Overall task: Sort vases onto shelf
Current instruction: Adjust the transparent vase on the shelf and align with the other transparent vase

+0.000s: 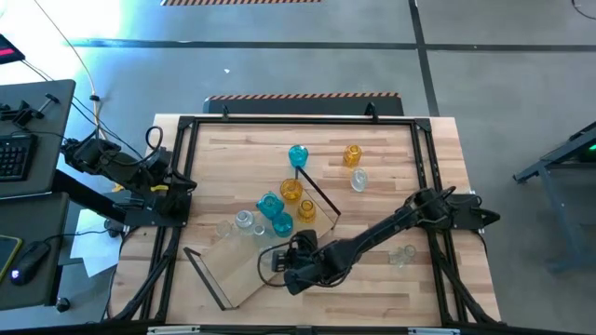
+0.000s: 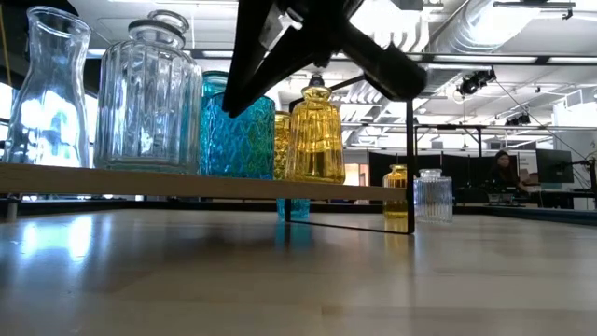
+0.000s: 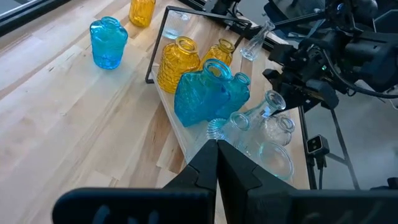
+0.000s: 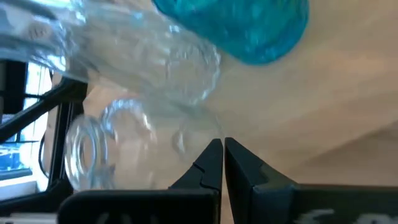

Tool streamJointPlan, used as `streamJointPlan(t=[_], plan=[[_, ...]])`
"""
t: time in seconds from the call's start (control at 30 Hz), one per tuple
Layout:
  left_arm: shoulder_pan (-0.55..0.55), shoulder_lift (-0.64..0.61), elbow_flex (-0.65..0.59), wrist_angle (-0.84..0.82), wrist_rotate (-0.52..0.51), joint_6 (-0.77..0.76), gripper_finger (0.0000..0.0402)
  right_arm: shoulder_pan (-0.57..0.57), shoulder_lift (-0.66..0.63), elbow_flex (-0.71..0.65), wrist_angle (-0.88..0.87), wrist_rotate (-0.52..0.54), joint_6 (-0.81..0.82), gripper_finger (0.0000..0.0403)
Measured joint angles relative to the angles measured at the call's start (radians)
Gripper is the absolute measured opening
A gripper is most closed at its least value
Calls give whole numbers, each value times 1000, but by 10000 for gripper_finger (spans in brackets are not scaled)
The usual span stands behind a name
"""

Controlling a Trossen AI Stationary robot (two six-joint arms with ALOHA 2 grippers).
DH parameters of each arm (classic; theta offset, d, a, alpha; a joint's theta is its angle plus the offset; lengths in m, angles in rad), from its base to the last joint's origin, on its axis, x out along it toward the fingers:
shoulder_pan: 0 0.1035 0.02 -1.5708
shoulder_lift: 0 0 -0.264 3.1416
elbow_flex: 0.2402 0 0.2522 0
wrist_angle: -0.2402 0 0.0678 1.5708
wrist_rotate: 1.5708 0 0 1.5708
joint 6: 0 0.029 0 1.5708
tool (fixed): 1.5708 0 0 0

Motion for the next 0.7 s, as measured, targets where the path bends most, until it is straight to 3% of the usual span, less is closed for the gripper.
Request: streamJointPlan(t=[0.23,0.7], plan=[[0,0,0,0,0,0,0,-28,0,0,15,7,-54,0],[0,0,0,0,0,9,0,-34,0,0,241,-20,-171,0]])
